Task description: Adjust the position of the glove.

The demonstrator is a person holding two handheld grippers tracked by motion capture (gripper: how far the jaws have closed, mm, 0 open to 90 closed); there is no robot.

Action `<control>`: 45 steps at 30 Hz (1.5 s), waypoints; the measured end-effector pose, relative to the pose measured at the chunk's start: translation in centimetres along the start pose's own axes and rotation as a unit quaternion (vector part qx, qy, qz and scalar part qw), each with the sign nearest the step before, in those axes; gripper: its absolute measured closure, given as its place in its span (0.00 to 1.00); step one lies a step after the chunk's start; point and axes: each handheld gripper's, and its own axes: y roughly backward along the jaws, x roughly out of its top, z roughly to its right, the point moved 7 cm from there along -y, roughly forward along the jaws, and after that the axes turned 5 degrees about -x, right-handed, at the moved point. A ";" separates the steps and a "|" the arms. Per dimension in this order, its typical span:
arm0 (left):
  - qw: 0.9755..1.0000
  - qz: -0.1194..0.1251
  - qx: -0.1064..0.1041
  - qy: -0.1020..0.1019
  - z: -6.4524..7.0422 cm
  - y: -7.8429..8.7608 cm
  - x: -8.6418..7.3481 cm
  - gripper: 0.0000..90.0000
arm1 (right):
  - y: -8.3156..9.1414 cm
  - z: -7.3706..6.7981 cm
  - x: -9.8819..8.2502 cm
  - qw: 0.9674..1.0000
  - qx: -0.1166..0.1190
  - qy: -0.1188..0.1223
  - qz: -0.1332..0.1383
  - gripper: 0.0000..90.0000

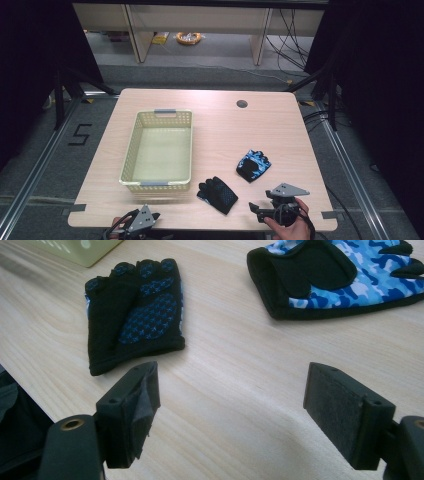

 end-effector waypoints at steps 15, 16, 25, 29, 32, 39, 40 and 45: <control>1.000 0.004 0.011 -0.018 -0.4 0.3 0.5 0.24 | 0.2 -0.2 0.2 1.000 0.009 0.004 0.008 0.39; 1.000 0.004 0.011 -0.018 -0.4 0.3 0.5 0.24 | 0.2 -0.2 0.2 1.000 0.009 0.004 0.008 0.39; 0.999 0.033 0.002 -0.018 0.0 -1.5 3.2 0.29 | -0.6 -1.5 1.9 0.999 0.023 0.028 0.018 0.52; 0.999 0.030 -0.002 -0.032 0.1 -2.7 4.8 0.29 | -1.7 -2.3 2.8 0.999 0.027 0.031 0.007 0.56; 0.999 0.028 0.000 -0.041 0.1 -3.2 5.5 0.29 | -2.5 -2.6 3.4 0.999 0.033 0.042 0.002 0.58; 0.998 0.020 -0.001 -0.061 0.0 -5.1 7.1 0.30 | -5.2 -3.5 4.9 0.997 0.049 0.060 -0.017 0.64; 0.998 0.018 0.000 -0.057 0.0 -5.3 7.2 0.30 | -5.2 -3.5 4.9 0.997 0.049 0.060 -0.017 0.64; 0.998 0.018 0.002 -0.054 -0.3 -6.2 7.9 0.31 | -6.6 -3.8 5.2 0.997 0.057 0.046 -0.030 0.67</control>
